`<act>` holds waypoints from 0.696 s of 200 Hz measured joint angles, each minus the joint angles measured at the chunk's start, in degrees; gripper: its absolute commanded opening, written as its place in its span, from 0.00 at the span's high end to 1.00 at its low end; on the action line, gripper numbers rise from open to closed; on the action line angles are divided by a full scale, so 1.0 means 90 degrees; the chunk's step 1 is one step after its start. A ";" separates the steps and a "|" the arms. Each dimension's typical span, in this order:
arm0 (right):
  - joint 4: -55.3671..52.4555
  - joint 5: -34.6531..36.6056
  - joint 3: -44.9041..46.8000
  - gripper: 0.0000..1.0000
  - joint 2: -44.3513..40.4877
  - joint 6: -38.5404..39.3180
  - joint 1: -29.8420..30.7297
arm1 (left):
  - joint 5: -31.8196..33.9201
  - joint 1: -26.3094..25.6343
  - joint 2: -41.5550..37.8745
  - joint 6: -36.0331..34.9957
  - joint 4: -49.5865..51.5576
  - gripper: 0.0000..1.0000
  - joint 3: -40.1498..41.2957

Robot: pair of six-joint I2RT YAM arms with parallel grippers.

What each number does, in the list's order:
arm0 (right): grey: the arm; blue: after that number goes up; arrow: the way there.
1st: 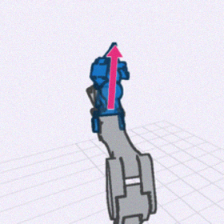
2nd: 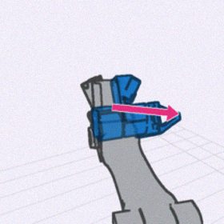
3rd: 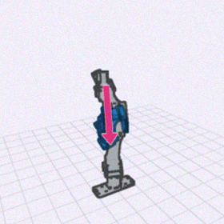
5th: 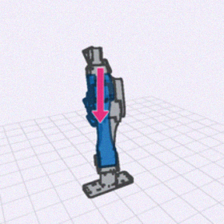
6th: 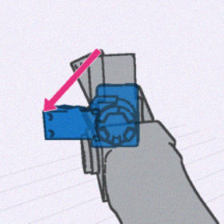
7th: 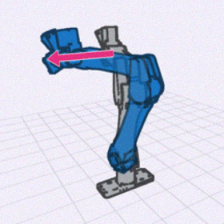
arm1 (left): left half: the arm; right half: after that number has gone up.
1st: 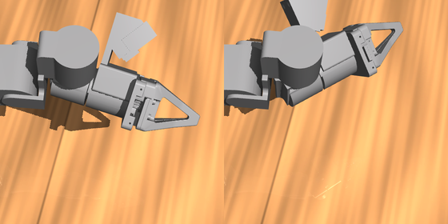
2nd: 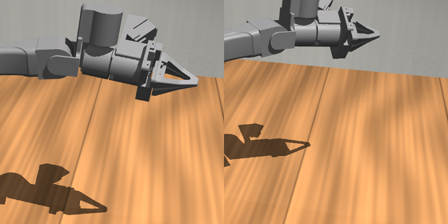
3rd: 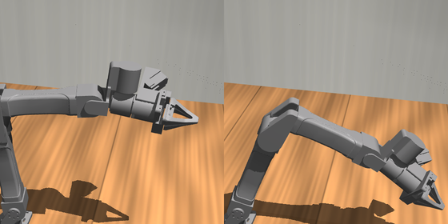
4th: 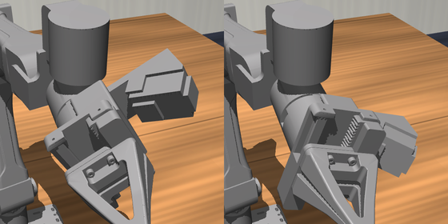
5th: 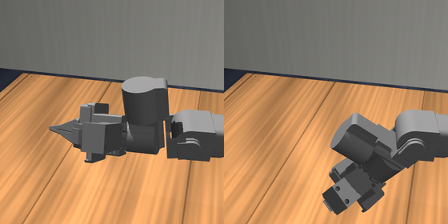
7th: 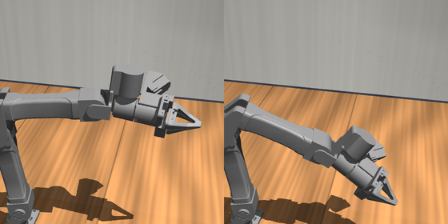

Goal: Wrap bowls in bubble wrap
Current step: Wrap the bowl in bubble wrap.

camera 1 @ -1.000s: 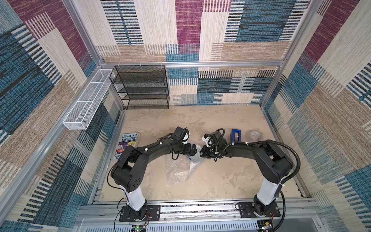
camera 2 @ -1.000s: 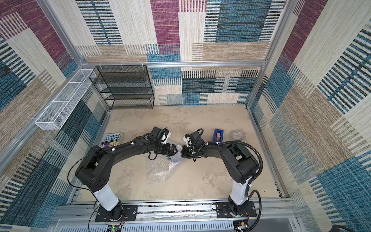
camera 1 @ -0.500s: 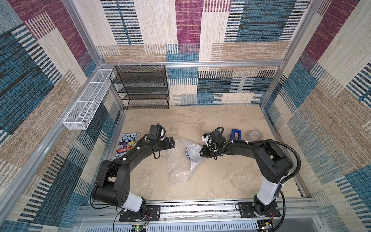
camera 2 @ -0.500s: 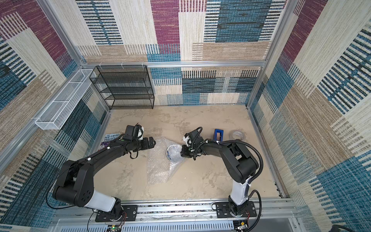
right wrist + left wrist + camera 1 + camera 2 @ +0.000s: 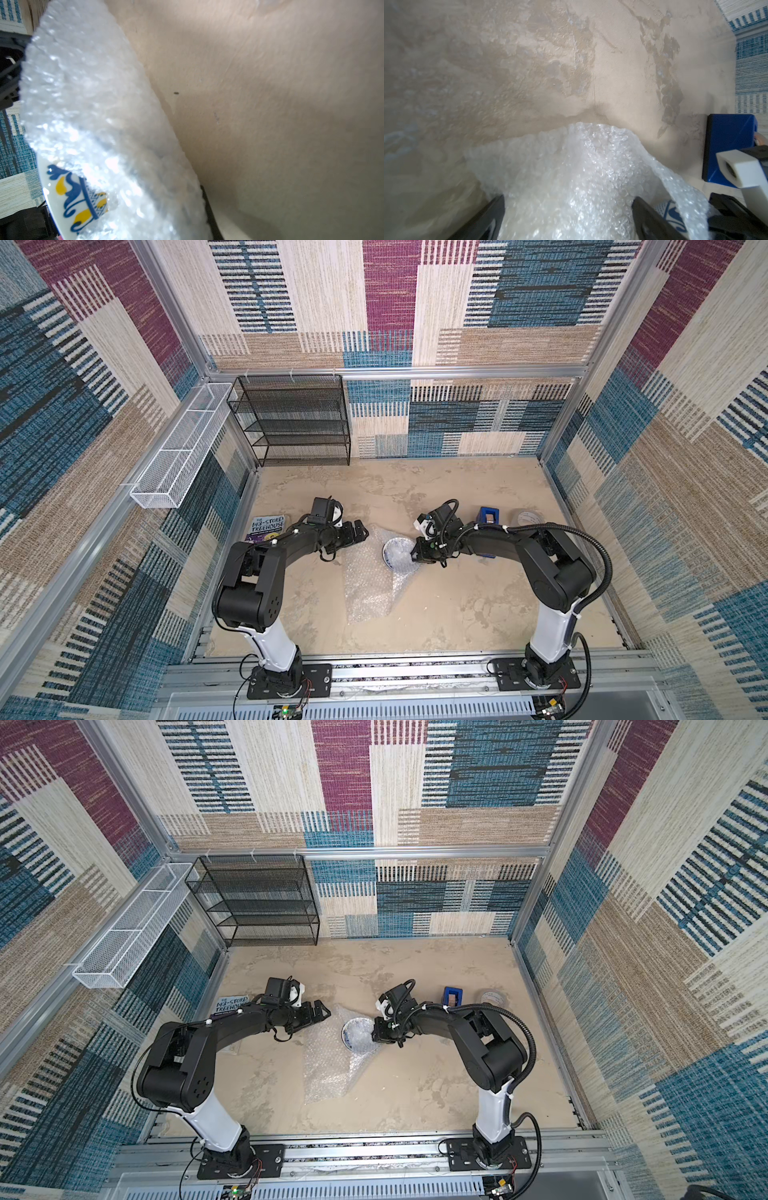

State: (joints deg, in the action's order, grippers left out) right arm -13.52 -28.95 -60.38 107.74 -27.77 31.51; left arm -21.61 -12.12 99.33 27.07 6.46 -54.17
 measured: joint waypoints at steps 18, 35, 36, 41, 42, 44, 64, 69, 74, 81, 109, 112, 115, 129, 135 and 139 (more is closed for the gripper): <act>0.0000 0.0000 0.0002 1.00 0.0000 -0.0002 0.0002 | -0.0141 -0.0007 0.0036 -0.0002 -0.0158 0.01 0.0034; 0.0002 0.0002 0.0002 1.00 0.0000 -0.0002 0.0002 | -0.0197 -0.0044 0.0090 -0.0007 -0.0308 0.05 0.0044; 0.0002 0.0002 0.0002 1.00 0.0000 -0.0002 0.0002 | -0.0206 -0.0046 0.0097 -0.0010 -0.0323 0.06 0.0044; 0.0002 0.0002 0.0002 1.00 0.0002 -0.0002 0.0002 | -0.0228 -0.0051 0.0129 -0.0010 -0.0357 0.08 0.0041; 0.0002 0.0002 0.0002 1.00 0.0002 -0.0002 0.0002 | -0.0233 -0.0051 0.0131 -0.0012 -0.0362 0.08 0.0039; 0.0005 0.0000 0.0002 1.00 0.0005 -0.0002 0.0002 | -0.0248 -0.0053 0.0146 -0.0015 -0.0374 0.09 0.0036; 0.0044 -0.0032 0.0002 1.00 0.0029 -0.0005 0.0002 | -0.0301 -0.0058 0.0282 -0.0036 -0.0432 0.21 -0.0049; 0.0051 -0.0044 0.0002 1.00 0.0034 -0.0005 0.0002 | -0.0301 -0.0058 0.0304 -0.0051 -0.0447 0.21 -0.0056; 0.0061 -0.0049 0.0002 1.00 0.0039 -0.0005 0.0002 | -0.0299 -0.0058 0.0318 -0.0058 -0.0447 0.21 -0.0061; 0.0066 -0.0051 0.0002 1.00 0.0039 -0.0005 0.0002 | -0.0299 -0.0058 0.0328 -0.0061 -0.0447 0.16 -0.0066; 0.0068 -0.0051 0.0002 1.00 0.0039 -0.0005 0.0002 | -0.0136 -0.0058 0.0172 -0.0070 -0.0325 0.02 -0.0034; 0.0068 -0.0051 0.0002 1.00 0.0039 -0.0005 0.0002 | -0.0087 -0.0053 0.0136 -0.0075 -0.0272 0.02 -0.0027; 0.0068 -0.0051 0.0002 1.00 0.0039 -0.0005 0.0002 | -0.0046 -0.0044 0.0112 -0.0075 -0.0233 0.02 -0.0019; 0.0066 -0.0049 0.0002 1.00 0.0036 -0.0005 0.0002 | 0.0192 0.0056 0.0019 -0.0080 -0.0061 0.01 0.0000; 0.0066 -0.0049 0.0007 1.00 0.0032 -0.0005 0.0002 | 0.0253 0.0109 -0.0005 -0.0083 0.0000 0.01 0.0005; 0.0068 -0.0046 0.0012 1.00 0.0027 -0.0005 0.0002 | 0.0267 0.0138 -0.0015 -0.0085 0.0024 0.01 0.0007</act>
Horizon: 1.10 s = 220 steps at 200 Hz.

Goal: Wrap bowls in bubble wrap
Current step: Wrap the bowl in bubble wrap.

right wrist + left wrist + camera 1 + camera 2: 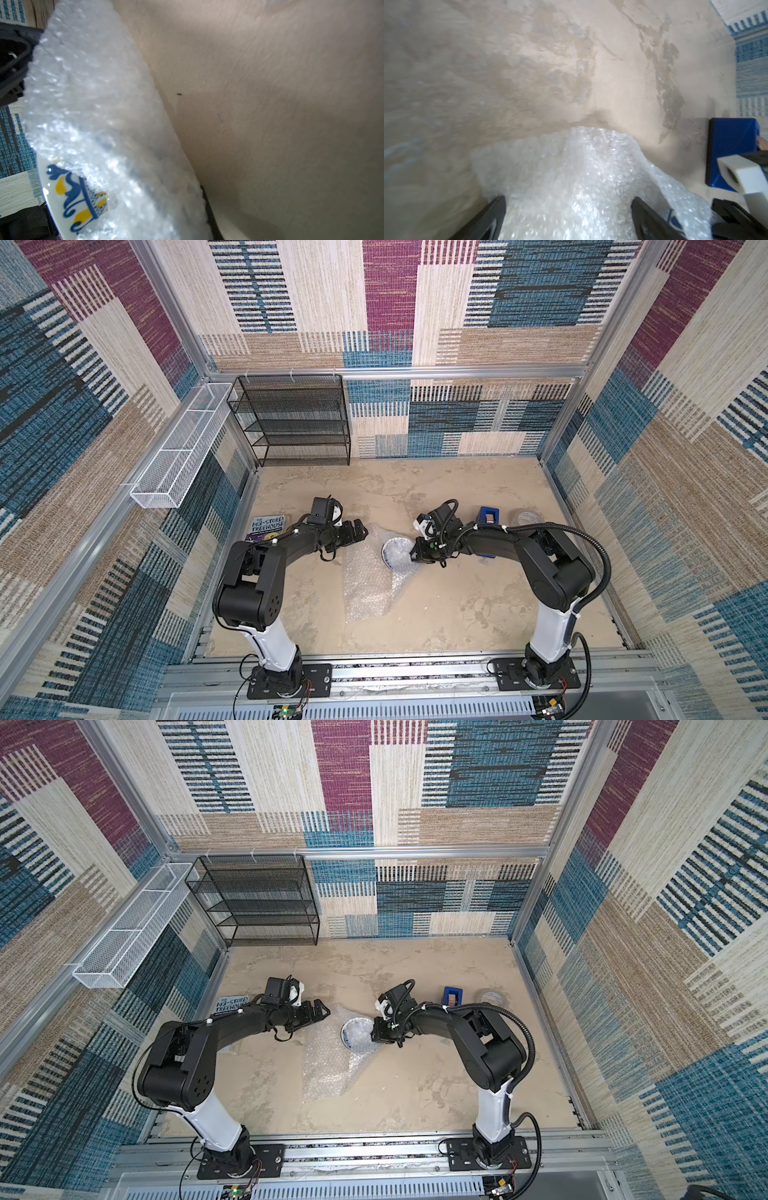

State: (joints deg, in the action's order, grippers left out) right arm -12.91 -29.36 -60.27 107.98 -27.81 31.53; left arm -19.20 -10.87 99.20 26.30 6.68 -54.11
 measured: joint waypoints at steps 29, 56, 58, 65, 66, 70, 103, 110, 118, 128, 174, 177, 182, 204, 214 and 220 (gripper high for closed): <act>0.0012 0.0000 0.0027 1.00 -0.0017 0.0000 0.0000 | 0.0051 0.0117 0.0036 -0.0070 0.0019 0.01 -0.0019; 0.0032 0.0000 0.0058 1.00 -0.0034 0.0000 0.0000 | 0.0080 0.0124 0.0073 -0.0158 0.0049 0.01 -0.0080; 0.0039 0.0000 0.0066 1.00 -0.0039 0.0000 0.0000 | 0.0095 0.0124 0.0073 -0.0177 0.0078 0.01 -0.0092; 0.0049 0.0000 0.0095 1.00 -0.0061 0.0000 0.0000 | 0.0170 0.0134 0.0070 -0.0253 0.0151 0.01 -0.0126; 0.0049 0.0000 0.0100 1.00 -0.0063 0.0002 0.0000 | 0.0192 0.0141 0.0066 -0.0274 0.0180 0.01 -0.0134; 0.0053 0.0000 0.0117 1.00 -0.0078 0.0002 0.0000 | 0.0260 0.0160 0.0053 -0.0294 0.0250 0.01 -0.0146; 0.0104 -0.0007 0.0165 1.00 -0.0095 0.0002 0.0000 | 0.0452 0.0321 0.0015 -0.0323 0.0571 0.01 -0.0221; 0.0114 -0.0010 0.0168 1.00 -0.0095 0.0002 0.0000 | 0.0447 0.0318 0.0027 -0.0323 0.0578 0.01 -0.0240; 0.0129 -0.0017 0.0175 1.00 -0.0092 0.0000 0.0000 | 0.0420 0.0318 0.0039 -0.0321 0.0580 0.01 -0.0250; 0.0165 -0.0046 0.0185 1.00 -0.0080 0.0000 0.0000 | 0.0323 0.0323 0.0100 -0.0318 0.0566 0.01 -0.0289; 0.0231 -0.0185 0.0131 1.00 0.0015 0.0002 0.0000 | -0.0784 0.0325 0.0741 -0.0270 -0.0306 0.10 -0.0527; 0.0231 -0.0185 0.0129 1.00 0.0015 0.0002 0.0000 | -0.0838 0.0323 0.0763 -0.0265 -0.0347 0.11 -0.0527; 0.0231 -0.0187 0.0129 1.00 0.0015 0.0002 0.0000 | -0.0916 0.0321 0.0787 -0.0253 -0.0408 0.13 -0.0527; 0.0189 -0.0185 0.0102 1.00 0.0022 0.0005 0.0000 | -0.1146 0.0308 0.0884 -0.0250 -0.0505 0.21 -0.0544; 0.0163 -0.0185 0.0080 1.00 0.0034 0.0005 0.0000 | -0.1243 0.0291 0.0908 -0.0253 -0.0505 0.22 -0.0559; 0.0155 -0.0187 0.0073 1.00 0.0039 0.0005 0.0000 | -0.1280 0.0262 0.0920 -0.0255 -0.0500 0.23 -0.0556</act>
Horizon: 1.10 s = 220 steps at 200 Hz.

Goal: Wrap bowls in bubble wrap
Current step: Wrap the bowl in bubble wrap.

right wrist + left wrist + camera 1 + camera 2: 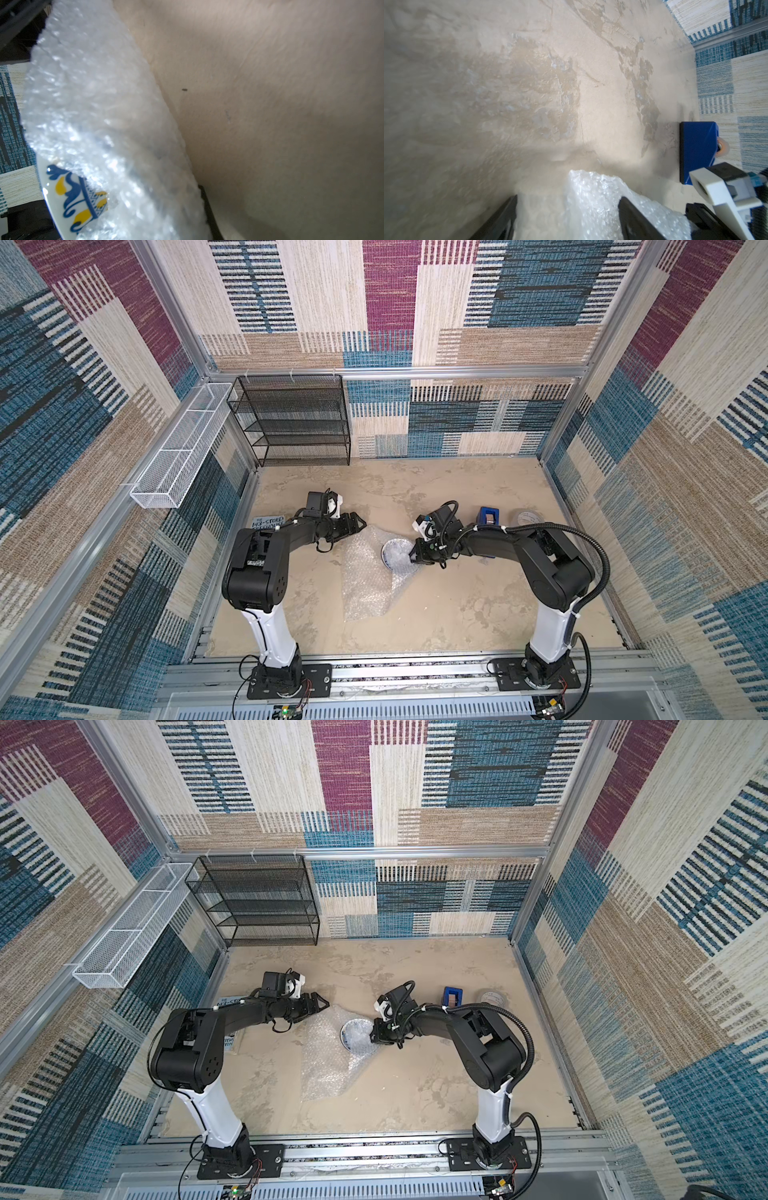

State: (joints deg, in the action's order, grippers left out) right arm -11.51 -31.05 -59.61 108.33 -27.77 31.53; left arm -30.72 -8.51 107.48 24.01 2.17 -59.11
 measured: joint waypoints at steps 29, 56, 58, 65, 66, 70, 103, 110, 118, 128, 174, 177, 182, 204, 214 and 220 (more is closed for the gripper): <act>-0.0039 -0.0002 -0.0044 1.00 0.0024 0.0002 0.0000 | -0.0165 -0.0221 -0.0070 -0.0002 -0.0027 0.31 0.0160; -0.0036 -0.0027 -0.0092 1.00 0.0070 0.0000 0.0002 | -0.0265 -0.0321 -0.0284 0.0002 0.0075 0.42 0.0410; -0.0039 -0.0029 -0.0097 1.00 0.0075 0.0000 0.0002 | -0.0265 -0.0323 -0.0306 0.0002 0.0104 0.43 0.0430; -0.0041 -0.0034 -0.0112 1.00 0.0085 0.0000 0.0000 | -0.0260 -0.0323 -0.0381 0.0005 0.0233 0.46 0.0478; -0.0041 -0.0034 -0.0114 1.00 0.0087 0.0000 0.0000 | -0.0260 -0.0323 -0.0391 0.0002 0.0255 0.47 0.0481; -0.0041 -0.0034 -0.0124 1.00 0.0095 0.0000 0.0000 | -0.0240 -0.0325 -0.0437 0.0005 0.0333 0.51 0.0508; -0.0070 -0.0032 -0.0177 1.00 0.0126 0.0000 0.0002 | -0.0010 -0.0352 -0.0668 0.0112 0.0797 0.86 0.0644; -0.0092 -0.0024 -0.0192 1.00 0.0129 0.0000 0.0002 | 0.0002 -0.0372 -0.0726 0.0146 0.0840 0.91 0.0644; -0.0107 -0.0005 -0.0199 1.00 0.0129 0.0000 0.0002 | 0.0019 -0.0406 -0.0809 0.0158 0.0872 0.98 0.0644; -0.0134 0.0022 -0.0214 1.00 0.0129 0.0000 0.0007 | 0.0041 -0.0449 -0.0928 0.0189 0.0906 1.00 0.0646; -0.0265 0.0228 -0.0277 1.00 0.0100 0.0022 0.0049 | 0.0163 -0.0736 -0.1496 0.0289 0.0976 1.00 0.0719; -0.0277 0.0240 -0.0287 1.00 0.0097 0.0024 0.0053 | 0.0192 -0.0765 -0.1537 0.0289 0.0974 1.00 0.0724; -0.0294 0.0279 -0.0296 1.00 0.0097 0.0027 0.0061 | 0.0223 -0.0816 -0.1605 0.0289 0.0974 1.00 0.0731; -0.0347 0.0396 -0.0335 1.00 0.0090 0.0075 0.0109 | 0.0342 -0.1042 -0.1923 0.0289 0.0969 1.00 0.0767; -0.0350 0.0432 -0.0342 1.00 0.0085 0.0092 0.0126 | 0.0403 -0.1124 -0.2052 0.0289 0.0952 0.96 0.0787; -0.0352 0.0452 -0.0345 1.00 0.0083 0.0092 0.0134 | 0.0398 -0.1156 -0.2125 0.0289 0.0962 0.91 0.0799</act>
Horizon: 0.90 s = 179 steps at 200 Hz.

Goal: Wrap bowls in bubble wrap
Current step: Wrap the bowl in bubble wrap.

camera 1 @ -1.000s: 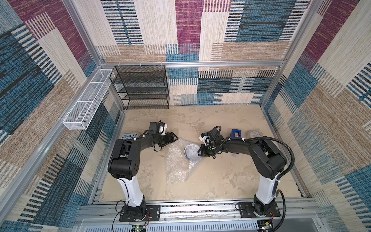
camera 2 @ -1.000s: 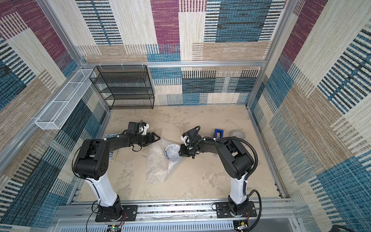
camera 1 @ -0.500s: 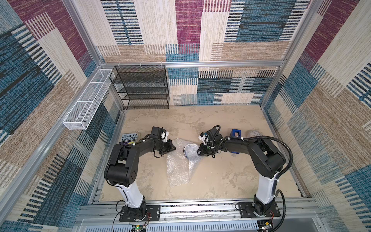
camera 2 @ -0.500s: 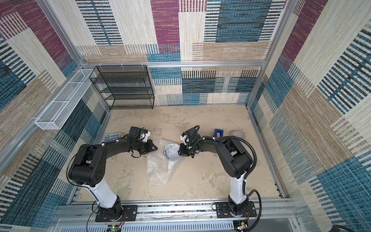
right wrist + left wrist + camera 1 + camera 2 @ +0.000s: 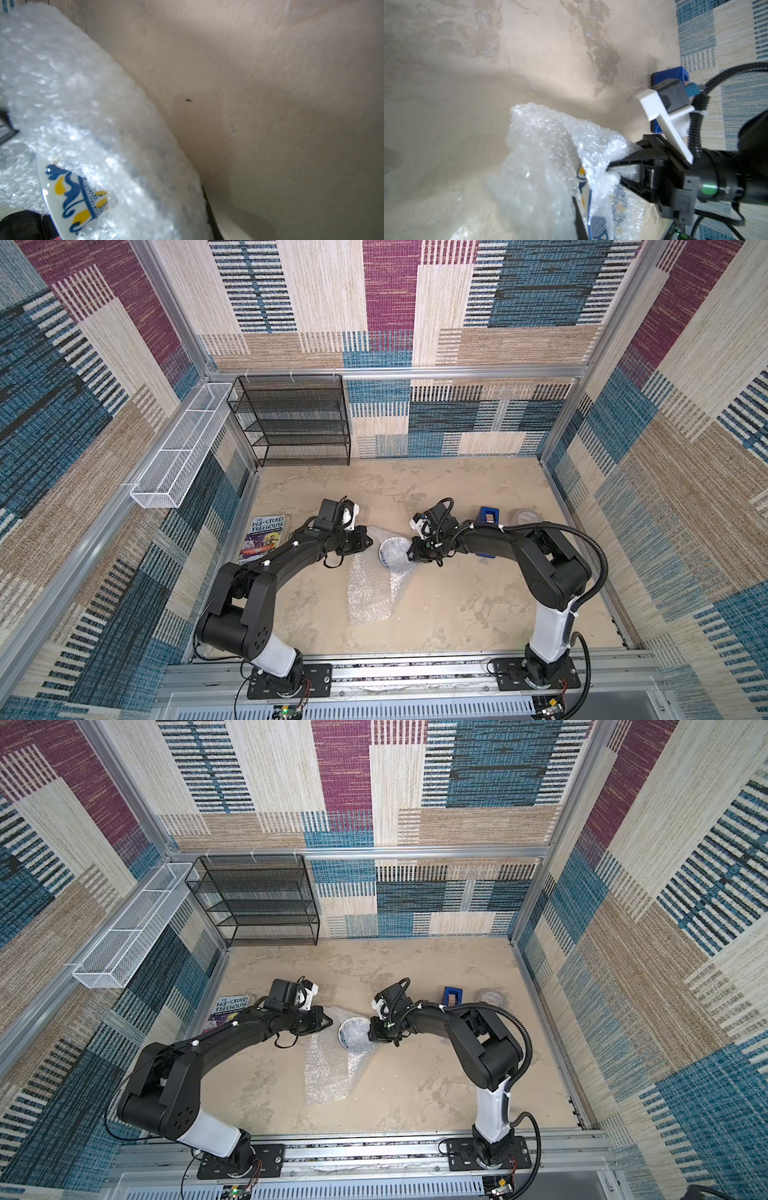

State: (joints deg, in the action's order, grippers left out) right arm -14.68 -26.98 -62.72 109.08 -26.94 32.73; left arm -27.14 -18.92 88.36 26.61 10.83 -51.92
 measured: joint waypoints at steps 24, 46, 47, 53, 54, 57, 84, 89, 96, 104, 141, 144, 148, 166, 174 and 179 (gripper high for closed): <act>0.0002 0.0046 -0.0002 1.00 -0.0005 0.0000 0.0024 | 0.0146 -0.0012 -0.0083 -0.0002 0.0032 0.90 -0.0024; 0.0002 0.0063 -0.0002 1.00 -0.0010 0.0000 0.0029 | 0.0160 -0.0049 -0.0102 -0.0005 0.0046 0.90 -0.0070; 0.0002 0.0063 -0.0002 1.00 -0.0010 0.0000 0.0029 | 0.0160 -0.0056 -0.0107 -0.0007 0.0051 0.90 -0.0073; 0.0002 0.0063 -0.0002 1.00 -0.0010 0.0000 0.0029 | 0.0160 -0.0085 -0.0131 -0.0007 0.0056 0.90 -0.0083; 0.0002 0.0066 -0.0002 1.00 -0.0010 0.0000 0.0029 | 0.0160 -0.0095 -0.0138 -0.0010 0.0056 0.90 -0.0085; 0.0002 0.0066 -0.0002 1.00 -0.0007 0.0000 0.0032 | 0.0160 -0.0117 -0.0155 -0.0010 0.0056 0.90 -0.0090; -0.0010 0.0068 -0.0022 1.00 0.0002 0.0000 0.0066 | 0.0170 -0.0199 -0.0250 -0.0034 0.0051 0.69 -0.0134; -0.0015 0.0070 -0.0027 1.00 0.0005 0.0000 0.0066 | 0.0175 -0.0192 -0.0245 -0.0034 0.0044 0.67 -0.0138; -0.0019 0.0070 -0.0029 1.00 0.0005 0.0000 0.0066 | 0.0209 -0.0189 -0.0211 -0.0032 0.0046 0.61 -0.0148; -0.0019 0.0073 -0.0029 1.00 0.0005 0.0000 0.0066 | 0.0267 -0.0189 -0.0141 -0.0036 0.0044 0.50 -0.0172; -0.0024 0.0117 -0.0034 1.00 -0.0002 0.0000 0.0078 | 0.0359 -0.0185 0.0347 -0.0053 0.0063 0.30 -0.0323; -0.0022 0.0119 -0.0032 1.00 -0.0005 0.0000 0.0078 | 0.0359 -0.0185 0.0384 -0.0053 0.0066 0.31 -0.0342; -0.0019 0.0134 -0.0029 1.00 -0.0010 0.0000 0.0083 | 0.0362 -0.0182 0.0435 -0.0056 0.0066 0.31 -0.0372; -0.0010 0.0187 -0.0012 1.00 -0.0027 -0.0002 0.0083 | 0.0355 -0.0175 0.0610 -0.0053 0.0066 0.33 -0.0464; 0.0015 0.0202 0.0010 1.00 -0.0039 -0.0002 0.0087 | 0.0355 -0.0175 0.0680 -0.0053 0.0063 0.35 -0.0510; 0.0032 0.0206 0.0024 1.00 -0.0041 -0.0005 0.0087 | 0.0355 -0.0175 0.0726 -0.0049 0.0063 0.38 -0.0544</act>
State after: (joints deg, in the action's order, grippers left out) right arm -14.39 -25.12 -62.50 108.71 -26.98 33.52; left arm -23.94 -20.49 94.89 26.17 11.40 -56.82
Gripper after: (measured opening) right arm 0.110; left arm 0.667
